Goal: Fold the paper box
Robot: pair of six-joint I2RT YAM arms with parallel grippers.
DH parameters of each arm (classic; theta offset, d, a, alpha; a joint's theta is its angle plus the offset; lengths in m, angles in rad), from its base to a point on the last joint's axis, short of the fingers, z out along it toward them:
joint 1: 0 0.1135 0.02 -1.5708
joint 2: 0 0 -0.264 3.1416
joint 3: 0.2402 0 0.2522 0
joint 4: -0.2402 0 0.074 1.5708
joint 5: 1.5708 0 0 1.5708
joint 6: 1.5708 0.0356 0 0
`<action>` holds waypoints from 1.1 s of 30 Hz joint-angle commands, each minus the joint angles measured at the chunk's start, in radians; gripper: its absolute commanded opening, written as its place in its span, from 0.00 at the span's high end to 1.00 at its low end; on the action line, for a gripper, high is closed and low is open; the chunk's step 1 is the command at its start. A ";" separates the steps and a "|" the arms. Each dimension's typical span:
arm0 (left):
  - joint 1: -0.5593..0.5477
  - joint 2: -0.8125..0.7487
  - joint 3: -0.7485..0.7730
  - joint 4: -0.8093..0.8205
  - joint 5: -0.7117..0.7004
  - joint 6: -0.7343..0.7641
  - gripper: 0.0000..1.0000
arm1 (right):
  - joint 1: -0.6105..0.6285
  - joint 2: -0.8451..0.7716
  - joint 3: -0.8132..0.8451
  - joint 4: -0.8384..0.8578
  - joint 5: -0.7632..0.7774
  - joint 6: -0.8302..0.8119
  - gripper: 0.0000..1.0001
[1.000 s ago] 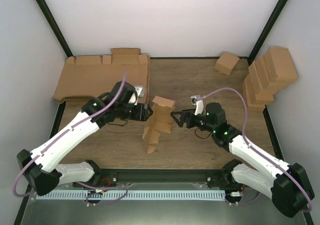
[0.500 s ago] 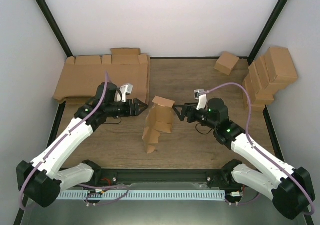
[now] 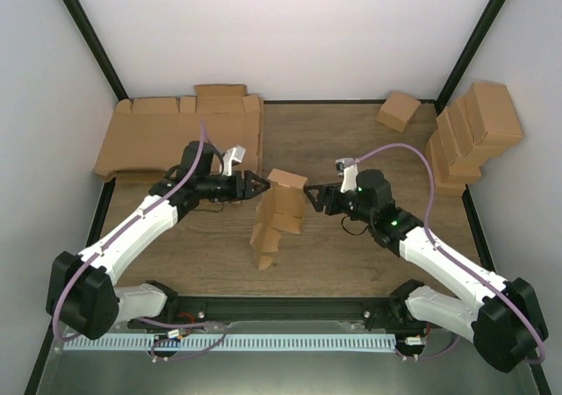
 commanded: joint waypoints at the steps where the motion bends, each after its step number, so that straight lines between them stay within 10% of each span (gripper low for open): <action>1: 0.005 0.019 -0.024 0.057 0.059 0.009 0.39 | 0.002 0.033 0.031 0.023 -0.056 -0.030 0.29; 10: 0.005 0.051 -0.075 0.104 0.097 -0.001 0.59 | 0.002 0.065 0.014 0.012 -0.079 -0.052 0.32; 33: 0.004 0.062 -0.067 0.095 0.099 0.010 0.61 | 0.002 -0.063 0.160 -0.010 -0.114 -0.394 0.26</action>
